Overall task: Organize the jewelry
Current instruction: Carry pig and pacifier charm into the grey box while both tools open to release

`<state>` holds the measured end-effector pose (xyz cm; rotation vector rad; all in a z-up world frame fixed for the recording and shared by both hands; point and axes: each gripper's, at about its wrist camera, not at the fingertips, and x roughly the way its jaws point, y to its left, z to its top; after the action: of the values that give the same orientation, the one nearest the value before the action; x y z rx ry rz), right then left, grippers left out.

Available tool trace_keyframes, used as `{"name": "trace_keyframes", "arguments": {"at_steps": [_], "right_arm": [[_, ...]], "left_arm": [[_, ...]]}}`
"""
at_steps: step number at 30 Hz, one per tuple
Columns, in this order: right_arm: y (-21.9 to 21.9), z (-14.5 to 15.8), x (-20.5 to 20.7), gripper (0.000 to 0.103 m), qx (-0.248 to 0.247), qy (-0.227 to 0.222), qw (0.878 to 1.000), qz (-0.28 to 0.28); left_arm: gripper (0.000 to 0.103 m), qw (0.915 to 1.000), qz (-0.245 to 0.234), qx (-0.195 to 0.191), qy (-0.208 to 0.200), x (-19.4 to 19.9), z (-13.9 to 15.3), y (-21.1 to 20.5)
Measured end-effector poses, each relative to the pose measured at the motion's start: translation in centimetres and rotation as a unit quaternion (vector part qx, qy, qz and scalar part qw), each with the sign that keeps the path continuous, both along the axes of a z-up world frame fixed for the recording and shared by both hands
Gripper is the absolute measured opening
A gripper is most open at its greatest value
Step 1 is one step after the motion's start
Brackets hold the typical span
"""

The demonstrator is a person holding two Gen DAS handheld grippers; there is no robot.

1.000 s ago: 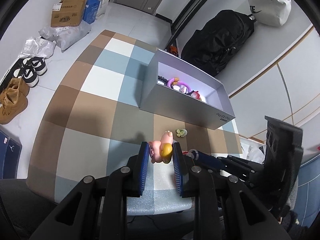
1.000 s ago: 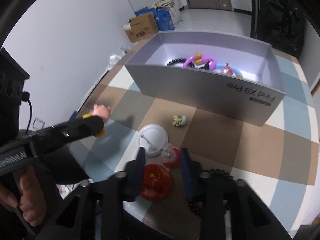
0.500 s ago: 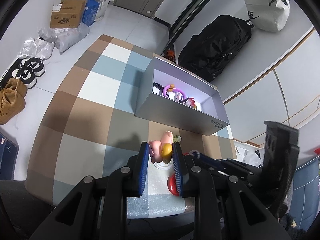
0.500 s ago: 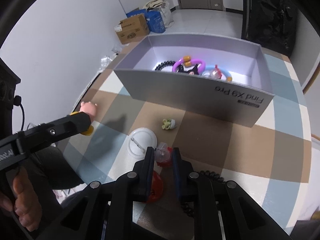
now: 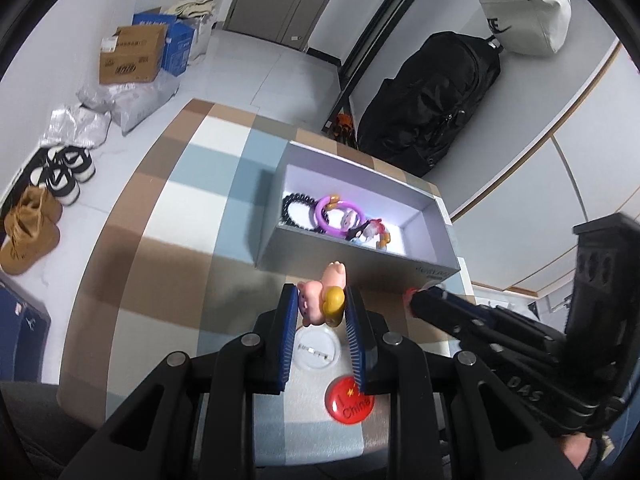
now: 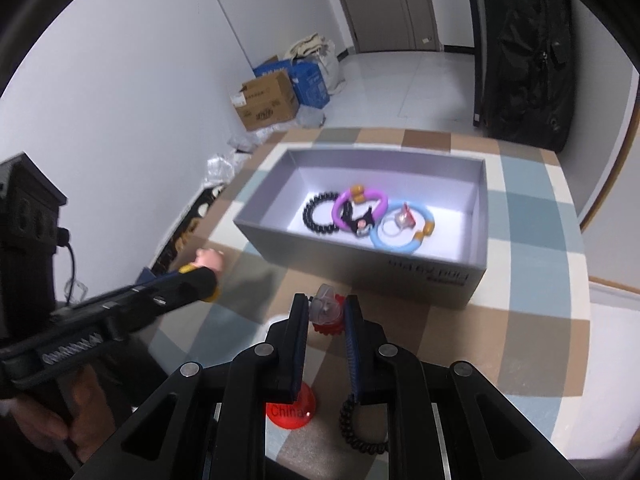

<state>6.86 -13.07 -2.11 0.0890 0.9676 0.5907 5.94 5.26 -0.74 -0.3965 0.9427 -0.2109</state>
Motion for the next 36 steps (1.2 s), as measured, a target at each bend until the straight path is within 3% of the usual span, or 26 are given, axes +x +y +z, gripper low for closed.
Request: {"name": "trace_keyframes", "arguments": {"at_steps": [11,24,28,36], "right_arm": [[-3.0,1.4,2.5,0.017,0.062,0.006,0.997,-0.034],[-3.3,1.6,5.3,0.017,0.080,0.009,0.996,-0.049],[-2.6,1.6,6.1,0.017,0.055,0.000,0.997,-0.048],[-3.1,1.1,8.3,0.017,0.073,0.018,0.995,-0.066]], "left_arm": [[0.019,0.9992,-0.013,0.024,-0.031,2.2,1.6,-2.3],[0.019,0.9990,-0.027,0.032,-0.014,5.9,1.4,-3.1],[0.019,0.9988,-0.032,0.037,-0.006,7.4,1.2,-3.3],[0.019,0.9980,-0.051,0.034,0.019,8.8,-0.5,-3.6]]}}
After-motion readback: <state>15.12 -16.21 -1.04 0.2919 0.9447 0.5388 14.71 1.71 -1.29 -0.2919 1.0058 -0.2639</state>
